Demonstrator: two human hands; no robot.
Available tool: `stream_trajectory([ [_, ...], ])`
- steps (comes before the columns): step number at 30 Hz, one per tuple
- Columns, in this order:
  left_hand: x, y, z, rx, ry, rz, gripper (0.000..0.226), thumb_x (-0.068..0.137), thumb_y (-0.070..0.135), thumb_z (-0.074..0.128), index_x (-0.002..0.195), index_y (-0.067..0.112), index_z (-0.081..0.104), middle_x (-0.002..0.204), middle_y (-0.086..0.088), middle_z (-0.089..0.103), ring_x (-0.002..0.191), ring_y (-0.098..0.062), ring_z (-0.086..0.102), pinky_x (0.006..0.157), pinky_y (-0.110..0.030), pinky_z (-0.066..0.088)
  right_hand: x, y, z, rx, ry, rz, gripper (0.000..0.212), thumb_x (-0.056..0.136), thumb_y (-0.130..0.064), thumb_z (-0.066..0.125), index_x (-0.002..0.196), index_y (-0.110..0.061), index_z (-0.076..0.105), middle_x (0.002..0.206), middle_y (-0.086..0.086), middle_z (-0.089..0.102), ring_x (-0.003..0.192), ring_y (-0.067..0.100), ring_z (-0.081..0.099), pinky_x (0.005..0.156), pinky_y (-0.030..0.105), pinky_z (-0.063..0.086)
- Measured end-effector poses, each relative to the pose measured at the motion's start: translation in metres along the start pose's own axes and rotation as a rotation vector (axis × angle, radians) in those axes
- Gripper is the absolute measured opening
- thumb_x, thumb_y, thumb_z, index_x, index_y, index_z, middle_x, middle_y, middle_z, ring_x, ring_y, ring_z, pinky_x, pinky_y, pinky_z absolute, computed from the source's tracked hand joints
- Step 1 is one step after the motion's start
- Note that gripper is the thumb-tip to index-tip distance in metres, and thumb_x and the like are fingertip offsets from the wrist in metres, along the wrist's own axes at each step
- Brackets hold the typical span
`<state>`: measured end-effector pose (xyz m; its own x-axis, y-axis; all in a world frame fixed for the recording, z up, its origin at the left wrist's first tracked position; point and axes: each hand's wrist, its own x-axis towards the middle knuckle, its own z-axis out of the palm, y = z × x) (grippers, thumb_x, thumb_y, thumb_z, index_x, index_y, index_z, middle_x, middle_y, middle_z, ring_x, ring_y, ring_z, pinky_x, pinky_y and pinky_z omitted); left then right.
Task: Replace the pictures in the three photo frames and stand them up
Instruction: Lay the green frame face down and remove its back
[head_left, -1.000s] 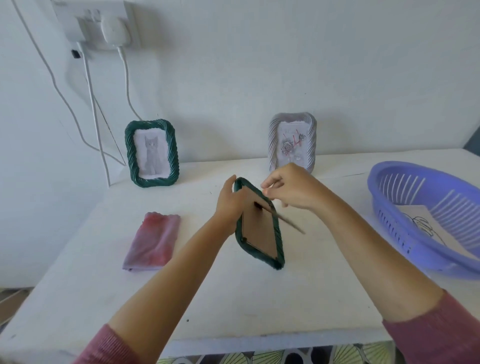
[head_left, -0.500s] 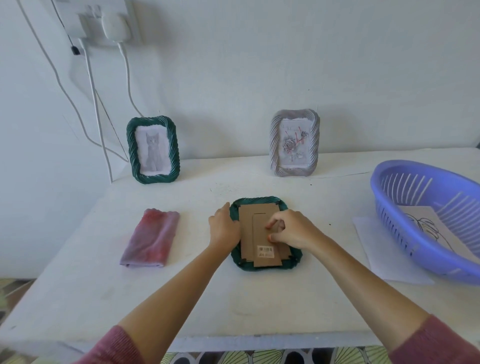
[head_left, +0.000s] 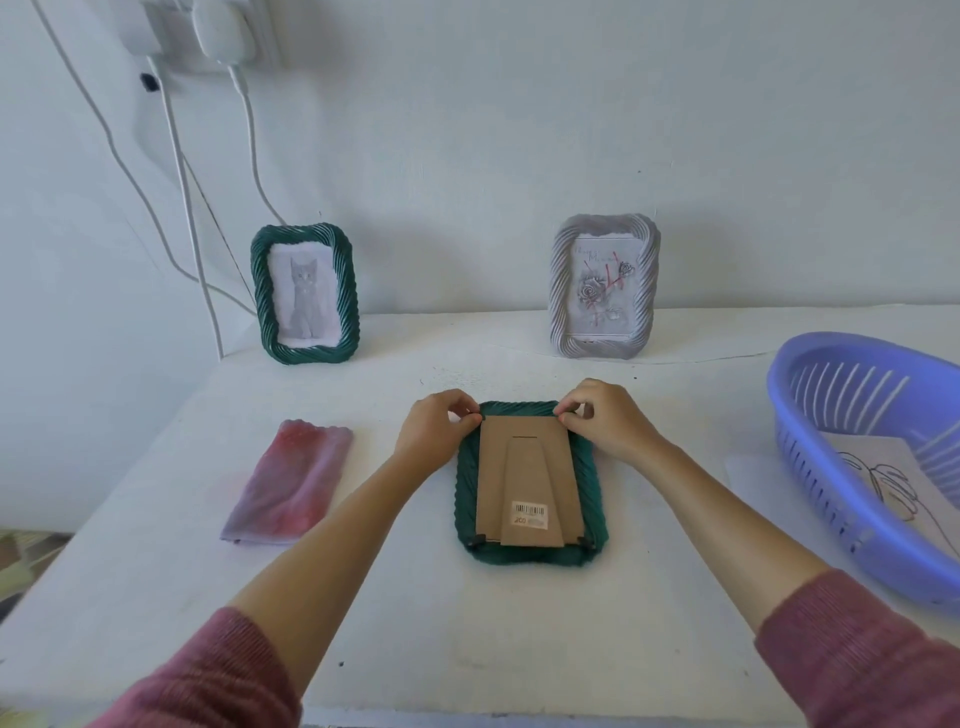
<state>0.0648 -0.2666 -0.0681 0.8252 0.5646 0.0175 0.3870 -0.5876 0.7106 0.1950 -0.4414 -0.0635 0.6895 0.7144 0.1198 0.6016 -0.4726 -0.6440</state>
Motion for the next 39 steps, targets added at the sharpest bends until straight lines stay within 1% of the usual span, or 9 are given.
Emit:
stream_trajectory([
  [6,0.014,-0.011,0.0,0.011,-0.015,0.033,0.015,0.086,0.022,0.064,0.098,0.017,0.07,0.086,0.008,0.063,0.062,0.001,0.046,0.057,-0.017,0.037,0.013,0.006,0.0,0.022,-0.036,-0.015,0.008,0.079,-0.004,0.064,0.081,-0.001,0.071,0.078,-0.001,0.057,0.063,0.001,0.047,0.059,0.009,0.036],
  [9,0.021,-0.011,0.0,-0.015,-0.047,0.012,0.007,0.084,0.022,0.065,0.084,0.017,0.069,0.085,0.008,0.064,0.073,-0.007,0.055,0.064,-0.021,0.043,0.019,0.006,0.001,0.013,-0.05,0.001,0.008,0.078,-0.004,0.063,0.078,0.0,0.07,0.078,0.004,0.061,0.063,0.007,0.049,0.059,0.016,0.038],
  [13,0.028,-0.012,0.0,0.002,-0.063,0.003,0.016,0.084,0.024,0.064,0.068,0.022,0.06,0.079,0.011,0.063,0.08,-0.012,0.059,0.074,-0.032,0.049,0.025,0.004,0.004,0.022,-0.046,0.019,0.007,0.076,-0.003,0.062,0.076,0.0,0.069,0.079,0.013,0.065,0.07,0.018,0.053,0.065,0.03,0.043],
  [16,0.028,-0.015,-0.002,-0.005,-0.111,0.037,0.012,0.084,0.026,0.066,0.073,0.021,0.065,0.079,0.015,0.063,0.063,-0.002,0.05,0.061,-0.022,0.042,0.027,0.005,0.005,0.03,-0.044,0.029,0.006,0.075,-0.002,0.063,0.075,0.0,0.068,0.079,0.013,0.065,0.071,0.018,0.053,0.065,0.031,0.043],
  [18,0.028,-0.016,-0.004,-0.009,-0.128,0.047,0.01,0.082,0.028,0.068,0.073,0.025,0.066,0.079,0.018,0.063,0.06,-0.005,0.047,0.061,-0.023,0.041,0.027,0.005,0.005,0.038,-0.045,0.032,0.006,0.075,-0.002,0.063,0.075,0.0,0.068,0.078,0.01,0.064,0.071,0.018,0.053,0.066,0.031,0.044],
  [23,0.029,-0.015,-0.001,-0.003,-0.098,0.038,0.018,0.081,0.03,0.069,0.066,0.029,0.06,0.087,0.011,0.067,0.064,-0.002,0.049,0.066,-0.027,0.043,0.027,0.004,0.005,0.048,-0.044,0.053,0.007,0.076,0.0,0.062,0.077,0.001,0.068,0.077,0.007,0.063,0.071,0.017,0.054,0.067,0.029,0.045],
  [28,0.028,-0.01,0.005,0.048,-0.034,-0.023,0.024,0.082,0.037,0.066,0.063,0.029,0.054,0.078,0.015,0.062,0.084,-0.017,0.062,0.077,-0.038,0.05,0.026,0.004,0.007,0.046,-0.035,0.069,0.008,0.076,0.0,0.061,0.078,0.002,0.068,0.077,0.007,0.064,0.073,0.017,0.056,0.069,0.031,0.047],
  [35,0.026,-0.002,0.012,0.095,0.053,-0.07,0.025,0.084,0.037,0.062,0.065,0.026,0.05,0.083,0.008,0.063,0.067,-0.009,0.051,0.054,-0.022,0.036,0.026,0.006,0.012,0.019,0.003,0.068,0.007,0.075,-0.001,0.06,0.076,0.001,0.067,0.08,0.012,0.066,0.073,0.019,0.055,0.067,0.03,0.044],
  [39,0.023,-0.008,0.012,-0.011,0.054,-0.114,0.019,0.086,0.041,0.059,0.082,0.022,0.061,0.09,0.011,0.061,0.08,-0.011,0.054,0.062,-0.024,0.039,0.023,0.008,0.016,0.018,0.021,0.08,0.009,0.079,-0.005,0.059,0.08,0.0,0.066,0.084,0.013,0.067,0.077,0.022,0.057,0.07,0.032,0.046],
])
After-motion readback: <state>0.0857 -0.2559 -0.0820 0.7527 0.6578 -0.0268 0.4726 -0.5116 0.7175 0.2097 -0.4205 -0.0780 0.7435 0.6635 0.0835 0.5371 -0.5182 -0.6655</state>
